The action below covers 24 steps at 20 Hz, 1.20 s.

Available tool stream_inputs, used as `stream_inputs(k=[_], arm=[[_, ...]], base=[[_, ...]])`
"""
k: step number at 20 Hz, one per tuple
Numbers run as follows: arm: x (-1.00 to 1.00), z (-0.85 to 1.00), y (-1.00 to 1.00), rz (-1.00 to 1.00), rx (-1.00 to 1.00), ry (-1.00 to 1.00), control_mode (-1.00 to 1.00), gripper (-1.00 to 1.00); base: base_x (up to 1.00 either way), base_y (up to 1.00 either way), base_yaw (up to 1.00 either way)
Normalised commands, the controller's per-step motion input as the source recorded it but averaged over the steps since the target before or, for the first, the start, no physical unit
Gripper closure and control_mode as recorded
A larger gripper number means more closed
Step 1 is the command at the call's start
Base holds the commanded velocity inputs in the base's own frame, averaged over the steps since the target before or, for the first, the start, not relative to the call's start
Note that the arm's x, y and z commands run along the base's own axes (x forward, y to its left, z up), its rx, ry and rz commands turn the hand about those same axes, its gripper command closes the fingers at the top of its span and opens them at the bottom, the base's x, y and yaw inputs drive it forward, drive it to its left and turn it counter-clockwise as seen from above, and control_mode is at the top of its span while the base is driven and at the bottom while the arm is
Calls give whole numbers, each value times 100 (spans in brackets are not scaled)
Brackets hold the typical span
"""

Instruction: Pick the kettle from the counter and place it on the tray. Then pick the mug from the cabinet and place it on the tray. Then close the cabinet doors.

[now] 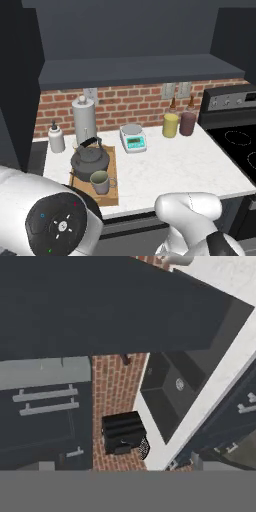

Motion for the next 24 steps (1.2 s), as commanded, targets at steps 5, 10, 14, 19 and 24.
stream_inputs(k=[5, 10, 14, 19, 24], arm=[[44, 0, 24, -22, -2, 0, -100, -100], [37, -4, 0, -19, -8, 4, -100, -100], [22, -16, -1, -19, -8, 8, -100, -100], [18, -7, -24, -19, -10, 9, -100, -100], [2, 0, -53, -21, -8, 8, -100, -100]], base=[[0, 0, 0], [0, 0, 0], [0, 0, 0], [0, 0, 0], [0, 0, 0]])
